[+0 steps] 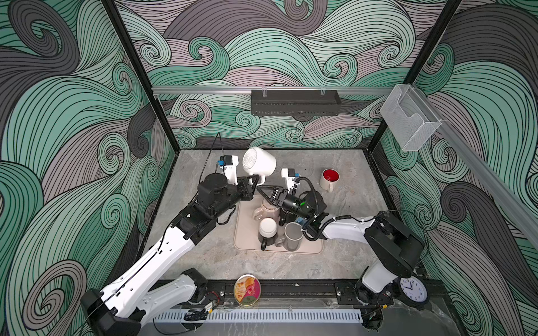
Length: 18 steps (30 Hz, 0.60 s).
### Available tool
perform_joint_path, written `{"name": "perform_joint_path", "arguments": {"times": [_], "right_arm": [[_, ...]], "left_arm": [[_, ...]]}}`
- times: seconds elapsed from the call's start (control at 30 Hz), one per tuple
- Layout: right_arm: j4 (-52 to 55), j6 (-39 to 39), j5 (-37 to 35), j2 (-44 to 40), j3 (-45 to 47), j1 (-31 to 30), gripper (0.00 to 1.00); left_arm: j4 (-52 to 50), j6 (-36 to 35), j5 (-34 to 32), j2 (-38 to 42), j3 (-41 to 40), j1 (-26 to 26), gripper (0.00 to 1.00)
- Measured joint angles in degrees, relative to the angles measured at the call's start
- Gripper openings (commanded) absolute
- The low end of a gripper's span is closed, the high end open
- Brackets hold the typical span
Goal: Turn the mug right side up
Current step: Place the mug at the top-right of the table.
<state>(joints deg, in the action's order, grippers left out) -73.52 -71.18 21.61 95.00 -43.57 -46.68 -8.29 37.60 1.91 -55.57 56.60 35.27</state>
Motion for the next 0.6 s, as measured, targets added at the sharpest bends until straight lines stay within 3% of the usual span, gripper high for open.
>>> {"name": "perform_joint_path", "arguments": {"times": [0.6], "right_arm": [[-1.4, -0.02, 1.46, -2.95, 1.27, 0.42, 0.41]], "left_arm": [[3.34, 2.99, 0.98, 0.68, -2.1, -0.13, 0.0]]}}
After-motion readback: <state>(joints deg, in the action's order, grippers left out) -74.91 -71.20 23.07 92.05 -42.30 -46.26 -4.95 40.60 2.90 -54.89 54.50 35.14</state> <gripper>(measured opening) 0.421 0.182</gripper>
